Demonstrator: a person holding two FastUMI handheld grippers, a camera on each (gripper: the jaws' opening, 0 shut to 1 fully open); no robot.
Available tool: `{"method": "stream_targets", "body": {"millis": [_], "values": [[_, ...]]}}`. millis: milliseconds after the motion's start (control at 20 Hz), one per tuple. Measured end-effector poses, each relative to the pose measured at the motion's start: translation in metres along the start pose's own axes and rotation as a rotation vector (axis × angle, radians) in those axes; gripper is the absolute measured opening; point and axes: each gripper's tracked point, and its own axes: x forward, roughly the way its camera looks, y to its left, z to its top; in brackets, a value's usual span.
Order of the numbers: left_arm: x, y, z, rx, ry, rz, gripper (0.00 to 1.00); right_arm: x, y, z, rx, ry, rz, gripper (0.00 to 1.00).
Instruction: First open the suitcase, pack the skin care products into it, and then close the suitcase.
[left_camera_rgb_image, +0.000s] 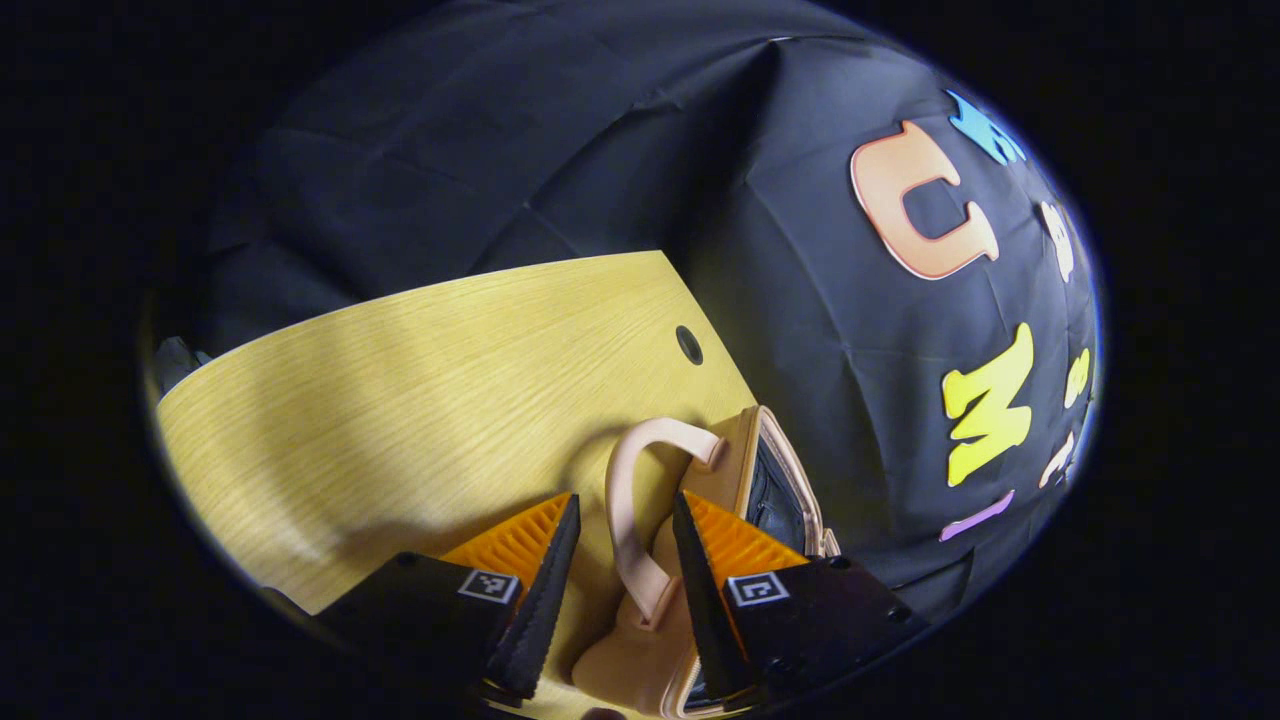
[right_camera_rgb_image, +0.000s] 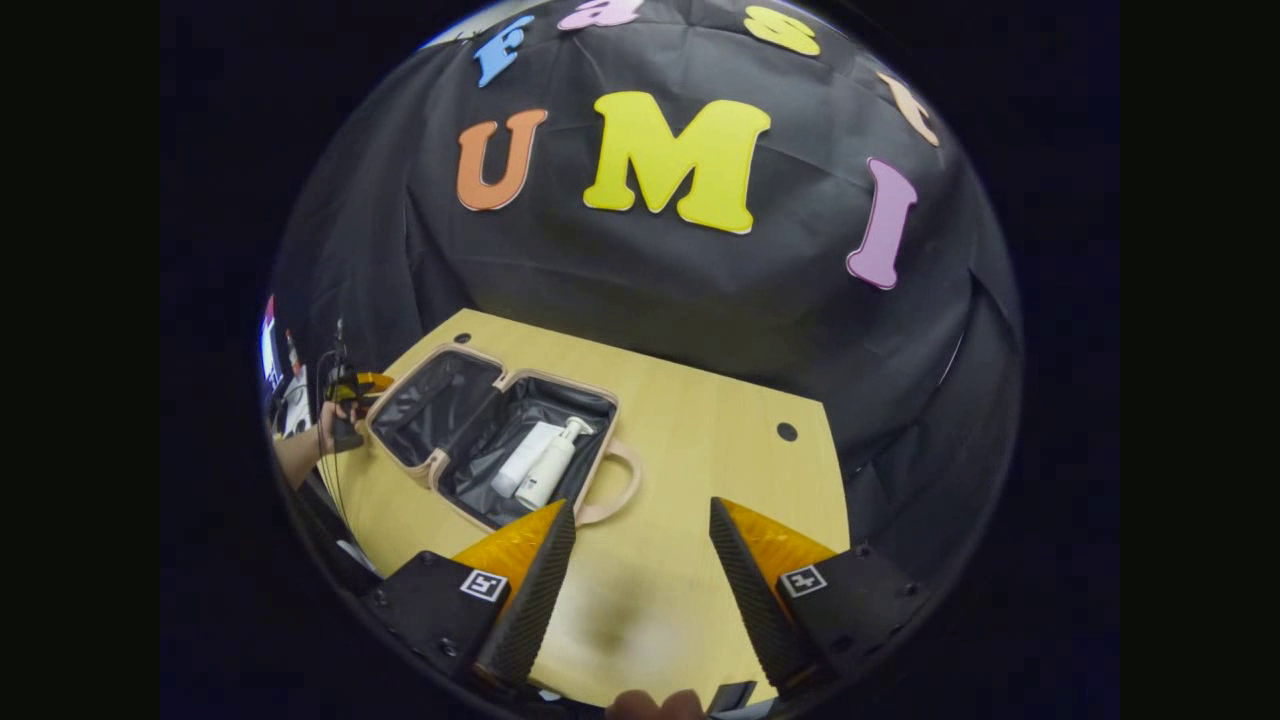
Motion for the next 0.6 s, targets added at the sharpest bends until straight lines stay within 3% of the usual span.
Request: {"method": "stream_targets", "body": {"millis": [50,150,200,250,400,600], "values": [[0.002,0.001,-0.002,-0.004,0.020,0.009,0.56,-0.003,0.002,-0.001,0.002,-0.004,0.000,0.78],[0.009,0.000,0.005,-0.034,0.001,0.041,0.35,-0.013,-0.002,-0.006,0.006,-0.020,-0.015,0.80],[0.013,0.000,0.009,-0.045,-0.011,0.053,0.38,-0.016,-0.004,-0.008,0.002,-0.025,-0.021,0.78],[0.009,-0.001,0.011,-0.048,-0.012,0.057,0.18,-0.020,-0.006,-0.009,-0.002,-0.032,-0.027,0.78],[0.004,-0.014,0.018,-0.017,-0.021,0.067,0.12,-0.034,-0.019,-0.005,0.008,-0.079,-0.055,0.80],[-0.024,-0.065,0.041,0.130,-0.101,0.071,0.10,-0.052,-0.046,0.006,0.068,-0.165,-0.118,0.80]]}}
